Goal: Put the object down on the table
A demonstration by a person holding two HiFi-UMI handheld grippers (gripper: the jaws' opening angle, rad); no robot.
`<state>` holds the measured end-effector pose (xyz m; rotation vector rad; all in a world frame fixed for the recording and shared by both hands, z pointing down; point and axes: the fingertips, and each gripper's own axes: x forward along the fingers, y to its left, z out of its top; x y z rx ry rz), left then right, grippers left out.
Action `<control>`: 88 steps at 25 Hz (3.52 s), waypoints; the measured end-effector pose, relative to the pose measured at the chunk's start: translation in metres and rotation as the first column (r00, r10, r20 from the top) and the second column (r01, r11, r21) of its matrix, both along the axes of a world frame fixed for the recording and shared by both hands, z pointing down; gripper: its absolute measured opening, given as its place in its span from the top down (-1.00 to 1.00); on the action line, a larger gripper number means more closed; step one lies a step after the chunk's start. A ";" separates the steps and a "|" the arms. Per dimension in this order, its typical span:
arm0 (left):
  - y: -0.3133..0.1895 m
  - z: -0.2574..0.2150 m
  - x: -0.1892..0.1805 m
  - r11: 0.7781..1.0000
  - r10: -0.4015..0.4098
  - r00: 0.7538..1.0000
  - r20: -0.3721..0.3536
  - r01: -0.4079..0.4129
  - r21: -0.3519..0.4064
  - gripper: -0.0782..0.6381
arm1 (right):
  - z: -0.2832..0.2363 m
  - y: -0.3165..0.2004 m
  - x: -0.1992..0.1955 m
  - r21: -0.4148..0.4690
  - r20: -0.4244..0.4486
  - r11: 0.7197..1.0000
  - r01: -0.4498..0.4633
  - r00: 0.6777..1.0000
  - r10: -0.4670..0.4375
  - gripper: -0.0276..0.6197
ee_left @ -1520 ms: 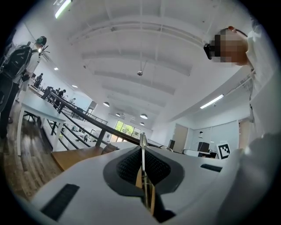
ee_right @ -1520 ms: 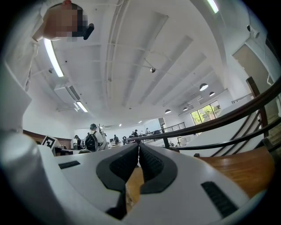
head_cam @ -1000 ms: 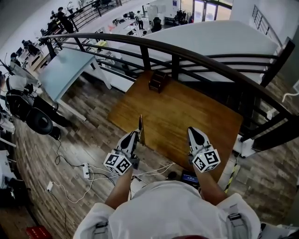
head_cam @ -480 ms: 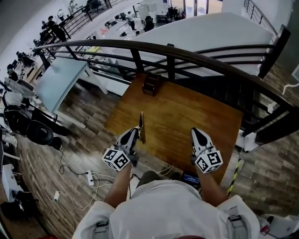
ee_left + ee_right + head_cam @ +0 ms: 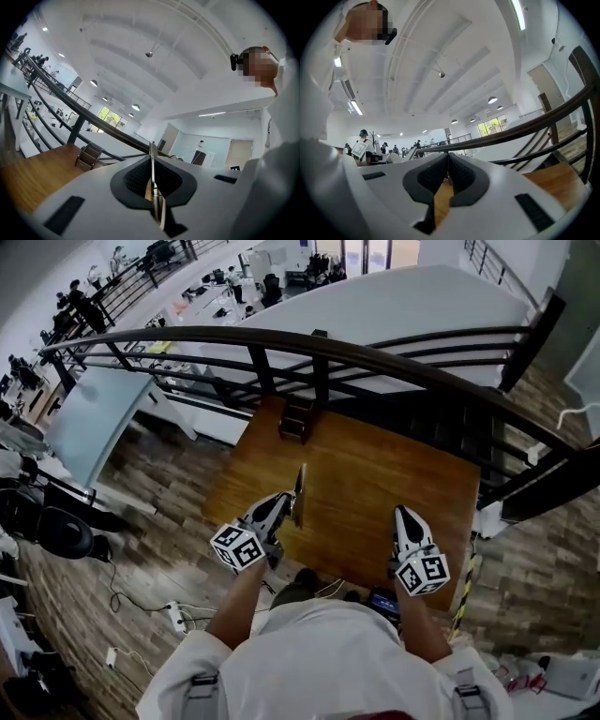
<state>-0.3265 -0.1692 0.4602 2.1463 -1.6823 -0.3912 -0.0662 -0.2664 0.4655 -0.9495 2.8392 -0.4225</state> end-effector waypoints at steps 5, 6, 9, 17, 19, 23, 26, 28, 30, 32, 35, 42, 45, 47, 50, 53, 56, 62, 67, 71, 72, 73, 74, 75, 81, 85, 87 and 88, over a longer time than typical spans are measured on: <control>-0.032 0.009 -0.019 0.991 0.133 0.988 -0.073 -0.133 0.004 0.74 | 0.003 -0.005 -0.022 -0.025 -0.030 0.997 -0.076 0.997 0.075 0.84; -0.037 0.011 -0.021 0.985 0.170 0.981 -0.095 -0.170 0.002 0.74 | 0.003 -0.004 -0.026 -0.026 -0.033 0.996 -0.089 0.996 0.088 0.84; -0.052 0.022 -0.025 0.965 0.254 0.954 -0.158 -0.261 -0.023 0.74 | 0.004 -0.003 -0.034 -0.029 -0.047 0.991 -0.134 0.990 0.132 0.84; -0.086 0.052 -0.045 0.931 0.323 0.882 -0.344 -0.361 -0.051 0.74 | 0.003 -0.002 -0.041 -0.028 -0.077 0.968 -0.251 0.966 0.248 0.83; -0.095 0.064 -0.050 0.930 0.323 0.866 -0.382 -0.365 -0.040 0.74 | 0.007 -0.001 -0.041 -0.038 -0.081 0.961 -0.274 0.959 0.270 0.83; -0.105 0.098 -0.044 0.918 0.304 0.835 -0.458 -0.385 -0.095 0.74 | 0.016 0.004 -0.036 -0.054 -0.099 0.955 -0.290 0.954 0.284 0.83; -0.114 0.109 -0.022 0.897 0.346 0.774 -0.530 -0.439 -0.056 0.74 | 0.021 0.002 -0.024 -0.057 -0.114 0.952 -0.299 0.950 0.292 0.84; -0.115 0.121 -0.015 0.890 0.349 0.749 -0.563 -0.454 -0.052 0.74 | 0.024 0.002 -0.019 -0.057 -0.125 0.951 -0.305 0.947 0.297 0.84; -0.113 0.136 -0.014 0.891 0.321 0.744 -0.586 -0.448 -0.080 0.74 | 0.027 0.003 -0.018 -0.059 -0.133 0.950 -0.308 0.945 0.298 0.84; -0.109 0.158 -0.015 0.898 0.237 0.743 -0.626 -0.413 -0.150 0.74 | 0.029 0.003 -0.016 -0.059 -0.138 0.949 -0.309 0.944 0.298 0.84; -0.109 0.180 -0.008 0.901 0.157 0.733 -0.662 -0.380 -0.208 0.74 | 0.033 0.004 -0.010 -0.063 -0.144 0.951 -0.303 0.945 0.292 0.84; -0.114 0.229 0.004 0.892 0.019 0.731 -0.682 -0.320 -0.318 0.74 | 0.048 0.006 0.011 -0.096 -0.161 0.946 -0.310 0.943 0.292 0.83; -0.117 0.242 0.002 0.890 0.017 0.737 -0.676 -0.319 -0.325 0.74 | 0.050 0.005 0.012 -0.099 -0.165 0.944 -0.315 0.941 0.297 0.83; -0.121 0.249 -0.001 0.892 0.015 0.740 -0.672 -0.314 -0.326 0.74 | 0.051 0.004 0.012 -0.099 -0.168 0.943 -0.317 0.940 0.298 0.84; -0.117 0.259 -0.007 0.892 -0.011 0.735 -0.678 -0.299 -0.338 0.74 | 0.053 0.006 0.010 -0.105 -0.168 0.942 -0.318 0.939 0.299 0.83; -0.117 0.265 -0.009 0.898 -0.026 0.735 -0.677 -0.281 -0.340 0.74 | 0.056 0.003 0.011 -0.108 -0.170 0.938 -0.330 0.935 0.310 0.83; -0.118 0.273 -0.012 0.906 -0.056 0.731 -0.680 -0.249 -0.343 0.74 | 0.059 -0.002 0.010 -0.110 -0.164 0.935 -0.336 0.934 0.317 0.83; -0.117 0.287 -0.002 0.893 -0.088 0.729 -0.679 -0.244 -0.378 0.74 | 0.059 -0.002 0.011 -0.110 -0.150 0.938 -0.329 0.938 0.312 0.84; -0.121 0.296 -0.002 0.882 -0.095 0.729 -0.678 -0.254 -0.397 0.74 | 0.062 -0.007 0.015 -0.079 -0.187 0.923 -0.376 0.916 0.356 0.84; -0.121 0.304 -0.002 0.869 -0.114 0.726 -0.678 -0.259 -0.422 0.74 | 0.062 -0.012 0.020 -0.061 -0.209 0.905 -0.420 0.892 0.400 0.84; -0.120 0.307 -0.002 0.865 -0.118 0.728 -0.675 -0.258 -0.430 0.74 | 0.063 -0.013 0.020 -0.064 -0.209 0.904 -0.423 0.891 0.402 0.84; -0.120 0.309 -0.001 0.862 -0.123 0.730 -0.673 -0.257 -0.437 0.74 | 0.063 -0.013 0.021 -0.067 -0.208 0.904 -0.423 0.892 0.402 0.84; -0.119 0.311 -0.001 0.859 -0.129 0.729 -0.672 -0.256 -0.442 0.74 | 0.063 -0.013 0.022 -0.069 -0.206 0.903 -0.423 0.892 0.402 0.84; -0.118 0.313 -0.001 0.857 -0.134 0.727 -0.673 -0.255 -0.447 0.74 | 0.064 -0.013 0.022 -0.070 -0.204 0.903 -0.423 0.893 0.402 0.84; -0.117 0.318 0.003 0.851 -0.144 0.732 -0.666 -0.253 -0.461 0.74 | 0.067 -0.012 0.025 -0.096 -0.191 0.908 -0.407 0.903 0.385 0.84; -0.115 0.316 0.006 0.851 -0.150 0.732 -0.665 -0.247 -0.464 0.74 | 0.066 -0.010 0.030 -0.102 -0.191 0.908 -0.407 0.903 0.384 0.84; -0.116 0.318 0.006 0.847 -0.155 0.733 -0.662 -0.247 -0.471 0.74 | 0.068 -0.011 0.030 -0.104 -0.191 0.908 -0.406 0.904 0.383 0.84; -0.116 0.320 0.006 0.842 -0.161 0.735 -0.658 -0.246 -0.480 0.74 | 0.069 -0.011 0.031 -0.106 -0.189 0.908 -0.406 0.904 0.383 0.83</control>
